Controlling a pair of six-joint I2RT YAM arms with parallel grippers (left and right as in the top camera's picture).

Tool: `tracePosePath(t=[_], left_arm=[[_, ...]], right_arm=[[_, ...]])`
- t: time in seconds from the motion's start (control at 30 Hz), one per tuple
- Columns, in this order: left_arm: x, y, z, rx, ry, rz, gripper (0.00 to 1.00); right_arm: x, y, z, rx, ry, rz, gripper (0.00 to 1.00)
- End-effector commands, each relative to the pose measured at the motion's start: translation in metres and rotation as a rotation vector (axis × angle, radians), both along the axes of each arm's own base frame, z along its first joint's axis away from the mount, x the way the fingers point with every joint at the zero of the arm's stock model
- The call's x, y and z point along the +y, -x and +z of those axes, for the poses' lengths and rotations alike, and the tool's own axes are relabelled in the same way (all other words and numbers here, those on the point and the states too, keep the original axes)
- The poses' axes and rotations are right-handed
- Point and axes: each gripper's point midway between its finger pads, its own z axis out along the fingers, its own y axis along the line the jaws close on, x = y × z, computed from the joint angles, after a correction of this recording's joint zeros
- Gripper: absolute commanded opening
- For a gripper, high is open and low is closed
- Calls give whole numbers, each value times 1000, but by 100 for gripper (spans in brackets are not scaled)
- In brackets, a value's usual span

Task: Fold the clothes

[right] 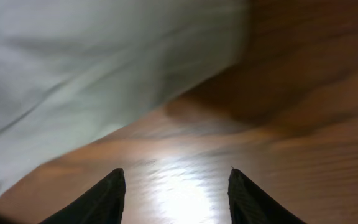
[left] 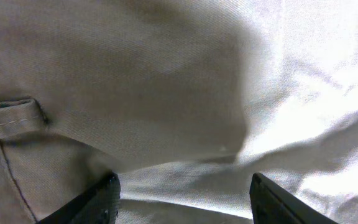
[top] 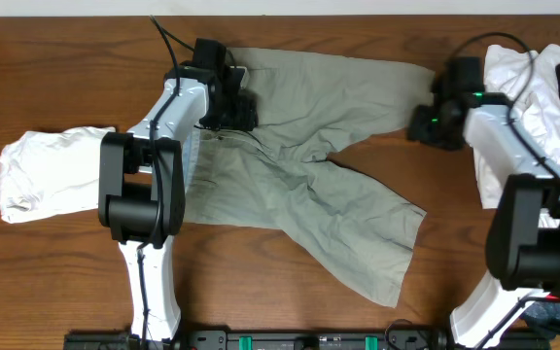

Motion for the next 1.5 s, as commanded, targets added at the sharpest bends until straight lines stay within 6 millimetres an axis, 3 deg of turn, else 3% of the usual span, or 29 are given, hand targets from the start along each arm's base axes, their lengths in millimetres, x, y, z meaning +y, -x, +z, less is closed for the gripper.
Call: tracePosePath(t=[0.0, 0.17, 0.5, 0.9, 1.0, 1.07, 1.1, 1.2, 1.33, 1.4, 1.47], left_arm=[[18, 20, -42, 114, -61, 27, 68], [18, 20, -42, 114, -60, 27, 68], [18, 20, -42, 114, -60, 27, 68], [18, 20, -42, 114, -61, 27, 68], [18, 20, -42, 115, -60, 27, 68], [18, 20, -42, 115, -60, 27, 68], [18, 20, -42, 115, -61, 27, 68], [18, 21, -42, 118, -61, 27, 68], [18, 21, -42, 118, -61, 27, 68], [18, 21, -42, 118, -61, 27, 68], [18, 21, -42, 117, -61, 27, 68]], right_arm=[[-13, -4, -6, 0, -118, -72, 54], [-14, -10, -22, -1, -191, -79, 58], [4, -26, -40, -37, -262, -32, 63], [22, -50, -34, -139, -256, 27, 59], [30, -53, -32, -152, -260, 33, 46], [32, -52, -32, -148, -257, 36, 9], [32, -52, -33, -144, -258, 35, 1], [31, -39, -33, -91, -266, 18, 1], [34, -6, -3, 1, -275, 29, 1], [34, 4, 33, -24, -271, 36, 1], [31, -3, 81, -139, -250, 47, 1]])
